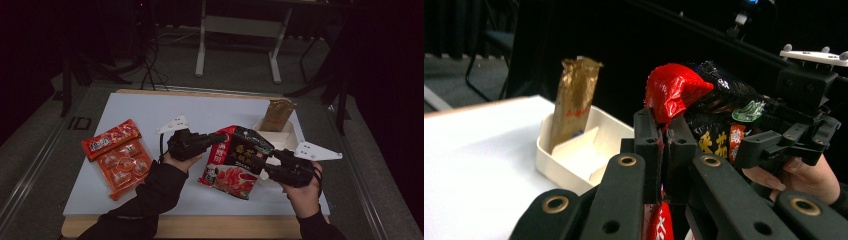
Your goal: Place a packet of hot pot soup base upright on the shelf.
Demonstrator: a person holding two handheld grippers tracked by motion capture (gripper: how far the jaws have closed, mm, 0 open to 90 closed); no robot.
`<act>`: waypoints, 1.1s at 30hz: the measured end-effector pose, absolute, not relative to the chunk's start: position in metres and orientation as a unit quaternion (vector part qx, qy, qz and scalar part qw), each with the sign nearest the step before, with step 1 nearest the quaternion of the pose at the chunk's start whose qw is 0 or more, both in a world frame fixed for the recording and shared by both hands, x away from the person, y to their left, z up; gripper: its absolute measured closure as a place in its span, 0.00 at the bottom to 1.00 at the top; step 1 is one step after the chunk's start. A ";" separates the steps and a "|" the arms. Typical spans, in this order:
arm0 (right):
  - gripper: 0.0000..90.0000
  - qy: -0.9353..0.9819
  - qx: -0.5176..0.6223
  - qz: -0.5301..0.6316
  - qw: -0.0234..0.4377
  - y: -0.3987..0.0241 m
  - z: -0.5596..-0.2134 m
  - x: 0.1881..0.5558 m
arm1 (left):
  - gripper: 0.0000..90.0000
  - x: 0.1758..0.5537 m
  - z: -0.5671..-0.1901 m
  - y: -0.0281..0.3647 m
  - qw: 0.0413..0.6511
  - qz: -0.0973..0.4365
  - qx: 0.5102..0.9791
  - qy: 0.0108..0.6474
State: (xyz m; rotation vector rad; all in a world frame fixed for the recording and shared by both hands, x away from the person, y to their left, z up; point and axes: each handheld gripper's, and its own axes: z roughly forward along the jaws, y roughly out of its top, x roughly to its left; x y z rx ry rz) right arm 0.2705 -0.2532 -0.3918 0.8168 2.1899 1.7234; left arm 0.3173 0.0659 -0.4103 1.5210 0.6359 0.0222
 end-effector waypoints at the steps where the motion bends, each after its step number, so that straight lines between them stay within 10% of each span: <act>1: 0.71 0.748 0.283 0.590 0.114 -0.253 -0.391 0.271 | 0.97 0.317 -0.411 0.065 0.679 0.010 0.677 0.284; 21: 0.84 0.773 0.287 0.548 0.141 -0.245 -0.367 0.279 | 0.90 0.317 -0.415 0.070 0.655 0.035 0.705 0.270; 33: 0.85 0.773 0.268 0.552 0.159 -0.245 -0.350 0.280 | 0.23 0.311 -0.410 0.076 0.650 0.040 0.700 0.292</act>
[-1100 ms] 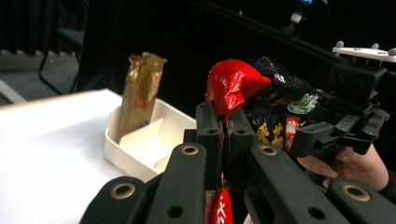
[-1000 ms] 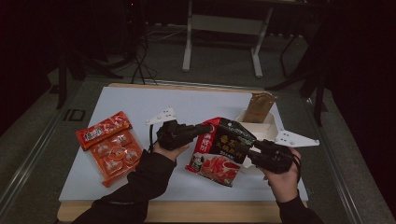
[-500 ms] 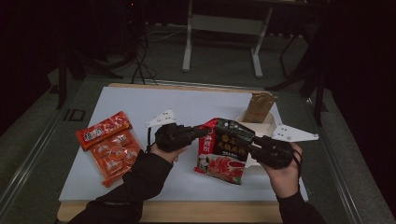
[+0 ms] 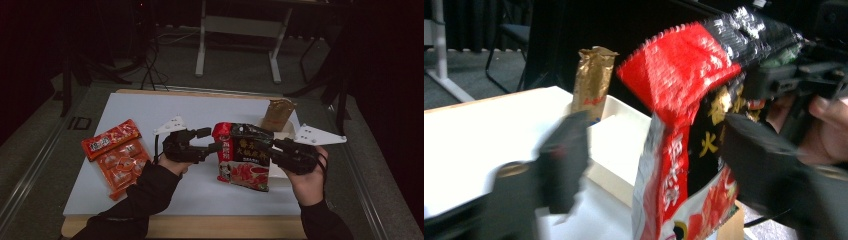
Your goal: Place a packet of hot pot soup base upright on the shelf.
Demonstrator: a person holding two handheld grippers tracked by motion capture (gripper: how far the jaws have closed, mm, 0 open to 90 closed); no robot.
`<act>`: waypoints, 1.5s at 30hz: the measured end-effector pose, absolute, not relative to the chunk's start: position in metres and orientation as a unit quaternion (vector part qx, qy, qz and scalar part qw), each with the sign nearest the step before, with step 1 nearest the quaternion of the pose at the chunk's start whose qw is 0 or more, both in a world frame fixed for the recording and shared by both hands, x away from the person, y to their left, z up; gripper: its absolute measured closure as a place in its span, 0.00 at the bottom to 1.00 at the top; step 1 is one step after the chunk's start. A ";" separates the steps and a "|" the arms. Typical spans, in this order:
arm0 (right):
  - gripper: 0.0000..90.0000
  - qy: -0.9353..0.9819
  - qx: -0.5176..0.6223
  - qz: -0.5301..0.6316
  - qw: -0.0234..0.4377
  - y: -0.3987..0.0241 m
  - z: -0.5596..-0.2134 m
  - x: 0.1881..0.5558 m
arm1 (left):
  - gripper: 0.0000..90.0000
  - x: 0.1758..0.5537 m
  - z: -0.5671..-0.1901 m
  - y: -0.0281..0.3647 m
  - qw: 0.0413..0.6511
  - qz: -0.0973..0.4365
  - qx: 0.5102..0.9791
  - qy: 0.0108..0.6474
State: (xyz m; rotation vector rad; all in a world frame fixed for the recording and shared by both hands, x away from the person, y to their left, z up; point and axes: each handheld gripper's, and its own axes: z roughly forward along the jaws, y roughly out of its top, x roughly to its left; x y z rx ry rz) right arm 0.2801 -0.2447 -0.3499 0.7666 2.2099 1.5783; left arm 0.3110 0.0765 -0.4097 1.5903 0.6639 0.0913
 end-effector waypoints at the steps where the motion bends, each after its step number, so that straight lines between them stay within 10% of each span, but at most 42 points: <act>1: 0.85 0.773 0.268 0.552 0.161 -0.245 -0.348 0.280 | 0.19 0.309 -0.409 0.076 0.646 0.047 0.701 0.298; 8: 0.85 0.764 0.260 0.560 0.185 -0.255 -0.331 0.285 | 0.01 0.298 -0.408 0.084 0.615 0.081 0.724 0.301; 45: 0.85 0.716 0.315 0.546 0.300 -0.332 -0.302 0.361 | 0.02 0.236 -0.496 0.145 0.552 0.100 0.747 0.356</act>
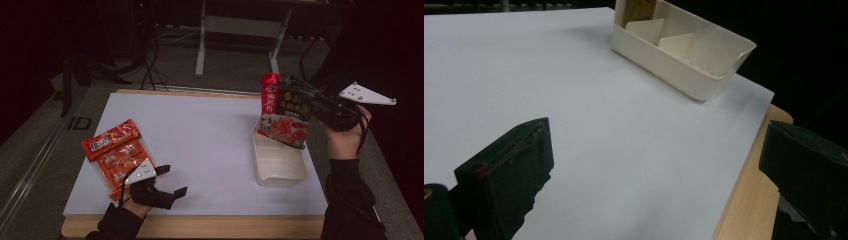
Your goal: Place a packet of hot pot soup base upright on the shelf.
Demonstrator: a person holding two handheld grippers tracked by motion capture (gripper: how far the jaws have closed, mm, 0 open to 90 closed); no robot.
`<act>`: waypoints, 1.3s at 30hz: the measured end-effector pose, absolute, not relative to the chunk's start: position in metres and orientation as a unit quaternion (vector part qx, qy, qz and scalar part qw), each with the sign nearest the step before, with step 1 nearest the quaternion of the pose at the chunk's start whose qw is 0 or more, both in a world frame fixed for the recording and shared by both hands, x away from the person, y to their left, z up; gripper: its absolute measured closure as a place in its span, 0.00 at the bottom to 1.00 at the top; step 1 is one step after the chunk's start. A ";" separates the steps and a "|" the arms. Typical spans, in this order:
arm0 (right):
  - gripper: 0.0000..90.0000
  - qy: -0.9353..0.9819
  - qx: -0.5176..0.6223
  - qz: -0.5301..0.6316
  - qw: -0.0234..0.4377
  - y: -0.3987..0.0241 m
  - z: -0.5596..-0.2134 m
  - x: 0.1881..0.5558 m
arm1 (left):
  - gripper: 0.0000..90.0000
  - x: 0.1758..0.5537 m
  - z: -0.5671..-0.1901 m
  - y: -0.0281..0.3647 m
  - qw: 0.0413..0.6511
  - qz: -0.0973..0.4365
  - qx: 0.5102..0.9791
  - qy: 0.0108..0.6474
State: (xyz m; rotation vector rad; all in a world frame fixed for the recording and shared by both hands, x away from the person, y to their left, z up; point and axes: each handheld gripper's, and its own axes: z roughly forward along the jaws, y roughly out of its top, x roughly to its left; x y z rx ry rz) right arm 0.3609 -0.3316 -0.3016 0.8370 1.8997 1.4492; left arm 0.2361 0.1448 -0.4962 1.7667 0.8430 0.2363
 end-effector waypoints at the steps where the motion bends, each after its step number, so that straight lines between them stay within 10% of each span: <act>1: 0.85 0.715 0.318 0.546 0.301 -0.333 -0.303 0.363 | 0.02 0.236 -0.497 0.146 0.548 0.104 0.748 0.361; 39: 0.84 0.753 0.318 0.526 0.234 -0.333 -0.388 0.415 | 0.02 0.234 -0.513 0.144 0.565 0.087 0.747 0.340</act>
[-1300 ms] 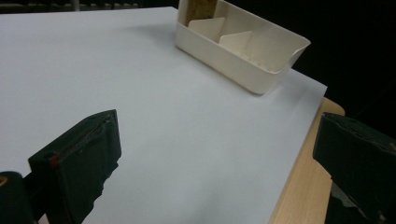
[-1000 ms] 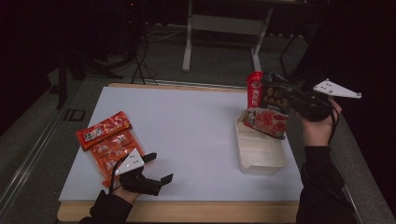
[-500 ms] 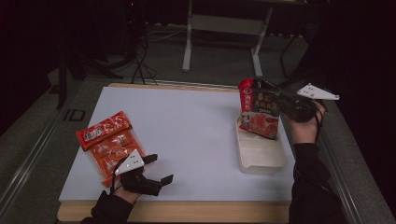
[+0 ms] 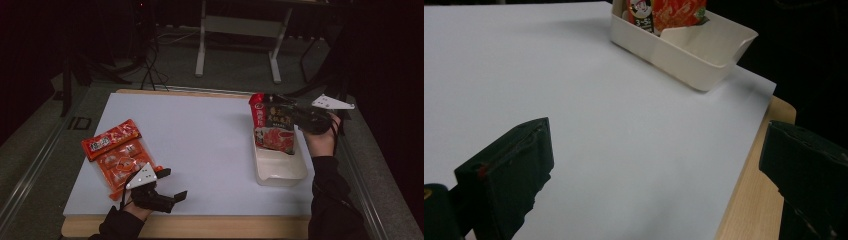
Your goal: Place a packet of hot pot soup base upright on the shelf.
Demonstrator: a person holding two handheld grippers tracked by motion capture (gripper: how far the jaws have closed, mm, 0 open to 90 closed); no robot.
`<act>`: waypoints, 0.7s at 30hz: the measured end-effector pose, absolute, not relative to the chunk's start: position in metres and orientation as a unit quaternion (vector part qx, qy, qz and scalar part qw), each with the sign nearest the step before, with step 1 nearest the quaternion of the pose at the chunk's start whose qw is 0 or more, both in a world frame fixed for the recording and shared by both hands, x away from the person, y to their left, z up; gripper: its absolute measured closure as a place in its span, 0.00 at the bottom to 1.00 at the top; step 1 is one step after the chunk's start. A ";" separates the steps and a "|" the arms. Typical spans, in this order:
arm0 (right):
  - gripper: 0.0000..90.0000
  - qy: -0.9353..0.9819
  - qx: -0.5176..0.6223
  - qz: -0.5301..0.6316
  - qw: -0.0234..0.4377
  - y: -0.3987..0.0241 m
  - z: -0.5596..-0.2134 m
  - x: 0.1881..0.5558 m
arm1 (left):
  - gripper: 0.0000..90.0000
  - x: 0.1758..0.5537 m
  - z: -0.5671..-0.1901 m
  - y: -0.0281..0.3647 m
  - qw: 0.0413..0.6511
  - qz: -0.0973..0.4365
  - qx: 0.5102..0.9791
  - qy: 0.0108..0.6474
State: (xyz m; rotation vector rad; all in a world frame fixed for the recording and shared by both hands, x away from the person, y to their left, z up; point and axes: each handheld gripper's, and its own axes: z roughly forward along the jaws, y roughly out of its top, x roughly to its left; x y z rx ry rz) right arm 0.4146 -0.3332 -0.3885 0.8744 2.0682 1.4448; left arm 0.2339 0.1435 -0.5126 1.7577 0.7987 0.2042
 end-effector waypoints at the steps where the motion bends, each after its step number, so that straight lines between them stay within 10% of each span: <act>1: 0.84 0.754 0.320 0.526 0.230 -0.334 -0.390 0.415 | 0.02 0.234 -0.513 0.143 0.565 0.085 0.747 0.339; 21: 0.82 0.734 0.345 0.545 0.214 -0.345 -0.413 0.411 | 0.02 0.236 -0.515 0.147 0.565 0.083 0.743 0.347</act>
